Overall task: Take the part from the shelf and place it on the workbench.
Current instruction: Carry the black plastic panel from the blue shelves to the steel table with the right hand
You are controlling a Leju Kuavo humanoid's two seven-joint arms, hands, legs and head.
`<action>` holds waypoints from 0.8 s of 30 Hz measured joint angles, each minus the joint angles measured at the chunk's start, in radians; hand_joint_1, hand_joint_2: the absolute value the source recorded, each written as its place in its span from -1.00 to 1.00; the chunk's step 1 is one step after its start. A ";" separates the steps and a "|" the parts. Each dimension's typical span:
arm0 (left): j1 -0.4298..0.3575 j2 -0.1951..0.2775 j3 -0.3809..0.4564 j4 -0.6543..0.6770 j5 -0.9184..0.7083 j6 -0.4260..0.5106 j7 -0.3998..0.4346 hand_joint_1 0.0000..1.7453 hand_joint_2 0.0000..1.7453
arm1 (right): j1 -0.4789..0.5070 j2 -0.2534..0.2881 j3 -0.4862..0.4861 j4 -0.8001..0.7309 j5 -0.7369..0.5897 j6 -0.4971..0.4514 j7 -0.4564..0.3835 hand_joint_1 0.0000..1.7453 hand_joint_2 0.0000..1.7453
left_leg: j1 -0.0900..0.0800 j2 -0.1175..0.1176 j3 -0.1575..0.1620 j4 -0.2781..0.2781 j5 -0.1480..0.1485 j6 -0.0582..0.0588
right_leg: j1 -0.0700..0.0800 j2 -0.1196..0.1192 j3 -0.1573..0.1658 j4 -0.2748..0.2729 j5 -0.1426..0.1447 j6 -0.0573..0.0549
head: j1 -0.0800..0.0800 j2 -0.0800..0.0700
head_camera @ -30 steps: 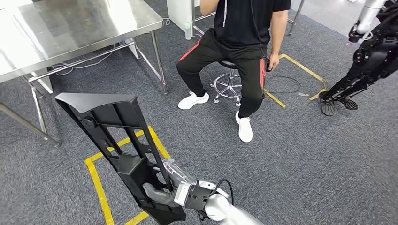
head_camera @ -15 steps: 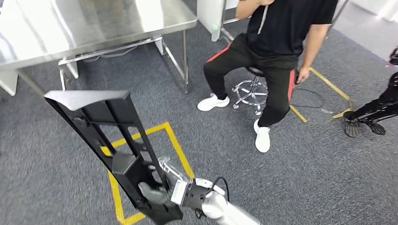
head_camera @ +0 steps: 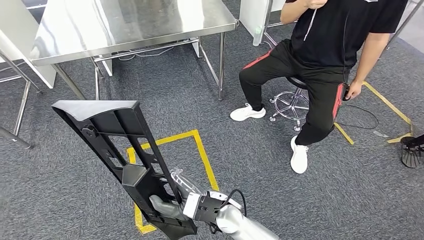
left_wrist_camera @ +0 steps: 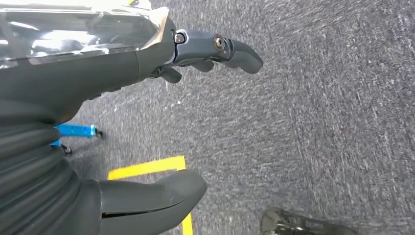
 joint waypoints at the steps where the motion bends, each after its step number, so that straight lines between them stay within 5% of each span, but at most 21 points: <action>1: -0.001 0.000 0.000 0.000 0.000 0.000 0.000 -1.00 1.00 | 0.001 0.001 0.000 0.000 0.000 0.000 0.000 1.00 1.00 | 0.001 0.017 -0.034 0.068 -0.034 -0.005 | 0.001 -0.010 0.001 0.000 -0.002 -0.004 | -0.001 0.000; 3: -0.001 0.000 0.001 0.000 0.000 0.000 -0.001 -1.00 1.00 | 0.003 0.001 0.000 0.000 0.000 0.001 0.002 1.00 1.00 | 0.006 0.028 -0.091 0.179 -0.073 -0.013 | 0.004 -0.030 0.002 0.000 -0.005 -0.006 | -0.001 0.000; 4: -0.001 0.000 0.001 0.000 0.000 0.000 -0.001 -1.00 1.00 | 0.004 0.001 0.001 0.000 0.000 0.001 0.002 1.00 1.00 | 0.009 0.031 -0.098 0.189 -0.066 -0.016 | 0.004 -0.040 0.003 0.001 -0.006 -0.007 | -0.001 0.000; 8: -0.002 0.001 0.001 0.000 0.001 0.000 -0.001 -1.00 1.00 | 0.002 0.001 0.001 0.000 0.000 0.001 0.003 1.00 1.00 | 0.013 0.082 0.024 -0.041 0.047 -0.014 | 0.010 -0.071 0.013 0.003 -0.017 0.003 | 0.000 0.000; 10: -0.003 0.002 0.001 -0.001 0.001 0.000 -0.001 -1.00 1.00 | 0.001 0.001 0.001 0.000 0.000 0.001 0.003 1.00 1.00 | 0.007 0.095 0.049 -0.091 0.055 -0.003 | 0.018 -0.083 0.016 0.003 -0.022 0.013 | 0.004 0.000; 12: -0.004 0.001 0.001 -0.001 0.001 0.001 -0.002 -1.00 1.00 | 0.000 0.002 0.001 0.000 0.001 0.001 0.004 1.00 1.00 | 0.001 0.075 0.047 -0.093 0.056 0.013 | 0.020 -0.096 0.018 0.001 -0.025 0.024 | 0.007 0.000; 15: -0.004 -0.001 0.002 -0.001 0.003 0.001 -0.001 -1.00 1.00 | -0.002 0.003 0.001 0.000 0.001 0.001 0.004 1.00 1.00 | 0.003 0.049 0.054 -0.104 0.065 0.036 | 0.015 -0.056 -0.011 0.072 -0.066 0.031 | 0.008 0.000; 17: -0.006 -0.001 0.002 -0.001 0.007 0.002 -0.002 -1.00 1.00 | -0.001 -0.001 0.000 0.000 0.001 0.001 0.005 1.00 1.00 | 0.004 0.032 0.053 -0.105 0.066 0.043 | 0.010 -0.021 -0.081 0.211 -0.123 0.024 | 0.009 0.000; 19: -0.005 -0.001 0.002 -0.001 0.010 0.002 -0.004 -1.00 1.00 | 0.002 -0.005 0.000 0.000 0.000 0.001 0.006 1.00 1.00 | 0.003 0.015 0.051 -0.105 0.066 0.044 | 0.009 -0.011 -0.135 0.305 -0.146 0.028 | 0.010 0.000; 20: -0.005 -0.002 0.003 -0.001 0.010 0.002 -0.006 -1.00 1.00 | 0.003 -0.007 0.000 0.000 -0.001 0.001 0.006 1.00 1.00 | 0.002 0.008 0.052 -0.105 0.066 0.044 | 0.009 -0.010 -0.134 0.294 -0.133 0.036 | 0.010 0.000; 22: -0.004 -0.005 0.006 -0.001 0.012 0.002 -0.010 -1.00 1.00 | 0.002 -0.007 0.000 0.000 -0.004 0.001 0.008 1.00 1.00 | 0.003 -0.003 0.055 -0.104 0.066 0.042 | 0.007 -0.008 -0.078 0.166 -0.072 0.052 | 0.010 0.000; 24: -0.004 -0.006 0.011 -0.001 0.017 0.001 -0.016 -1.00 1.00 | 0.001 -0.007 -0.001 0.000 -0.007 0.001 0.009 1.00 1.00 | -0.001 -0.010 0.056 -0.100 0.062 0.034 | 0.007 -0.004 -0.023 0.043 -0.023 0.051 | 0.010 0.000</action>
